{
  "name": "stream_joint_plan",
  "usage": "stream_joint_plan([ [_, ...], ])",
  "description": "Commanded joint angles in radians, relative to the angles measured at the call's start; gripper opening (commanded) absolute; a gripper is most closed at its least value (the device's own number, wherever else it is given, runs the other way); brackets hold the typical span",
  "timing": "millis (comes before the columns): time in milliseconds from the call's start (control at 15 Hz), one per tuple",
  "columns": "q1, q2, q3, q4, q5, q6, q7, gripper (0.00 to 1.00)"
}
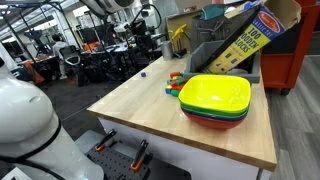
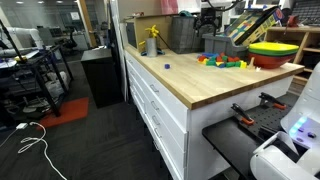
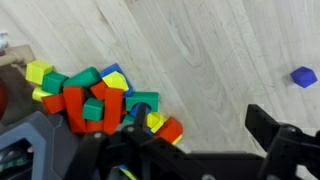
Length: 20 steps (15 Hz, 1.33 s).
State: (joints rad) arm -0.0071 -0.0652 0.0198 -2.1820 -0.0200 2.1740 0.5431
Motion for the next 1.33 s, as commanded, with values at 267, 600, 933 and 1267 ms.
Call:
stream_joint_plan([
  [267, 0.007, 0.184, -0.016, 0.195, -0.039, -0.041, 0.297, 1.00],
  [600, 0.015, 0.316, -0.053, 0.334, -0.028, -0.079, 0.407, 1.00],
  [933, 0.012, 0.409, -0.095, 0.408, -0.008, -0.106, 0.472, 1.00],
  [1267, 0.010, 0.469, -0.111, 0.429, 0.016, -0.109, 0.468, 1.00],
])
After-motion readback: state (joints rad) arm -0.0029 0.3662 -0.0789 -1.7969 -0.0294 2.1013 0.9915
